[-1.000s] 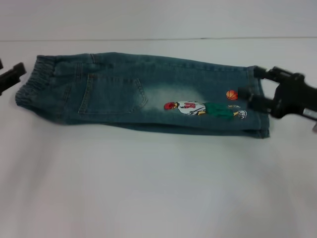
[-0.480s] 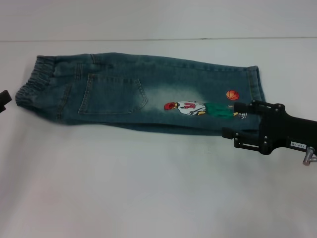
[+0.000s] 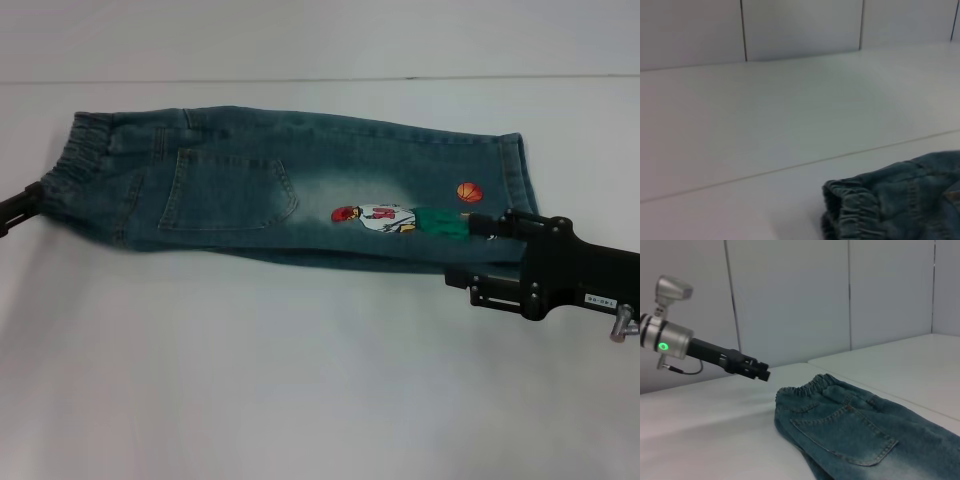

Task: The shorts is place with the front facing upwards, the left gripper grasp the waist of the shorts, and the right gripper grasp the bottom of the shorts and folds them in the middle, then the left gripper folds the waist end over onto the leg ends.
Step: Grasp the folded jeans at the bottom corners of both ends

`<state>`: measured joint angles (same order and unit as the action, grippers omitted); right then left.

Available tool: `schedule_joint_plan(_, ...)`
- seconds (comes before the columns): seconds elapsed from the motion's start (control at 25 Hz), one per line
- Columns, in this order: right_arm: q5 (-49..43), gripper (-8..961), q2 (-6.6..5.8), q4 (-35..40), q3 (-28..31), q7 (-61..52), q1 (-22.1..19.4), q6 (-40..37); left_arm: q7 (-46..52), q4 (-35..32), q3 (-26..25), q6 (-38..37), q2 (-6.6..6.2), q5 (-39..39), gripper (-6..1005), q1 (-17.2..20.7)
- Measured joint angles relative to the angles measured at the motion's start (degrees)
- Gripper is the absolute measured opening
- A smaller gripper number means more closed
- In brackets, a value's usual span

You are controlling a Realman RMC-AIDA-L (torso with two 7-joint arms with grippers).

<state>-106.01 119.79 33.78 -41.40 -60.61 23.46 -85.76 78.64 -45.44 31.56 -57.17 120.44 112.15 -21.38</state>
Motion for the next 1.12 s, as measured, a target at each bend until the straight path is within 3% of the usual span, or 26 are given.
schedule_joint_plan(0.28,0.1,778,0.04,-0.29,0.05,-0.09,0.13,-0.75,-2.14,2.91,3.56,10.76,-0.4,5.16,693,-3.49)
schedule_joint_plan(0.64,0.11,777,0.1,-0.29,0.35,-0.45,0.51,-0.8,-1.28,5.38,3.54,10.84,-1.56,8.31,692,-4.39)
schedule_joint_plan(1.12,0.2,779,0.09,-0.68,0.44,-0.72,0.63,-0.6,-2.24,7.22,3.67,11.36,-1.26,9.09,678,-6.32)
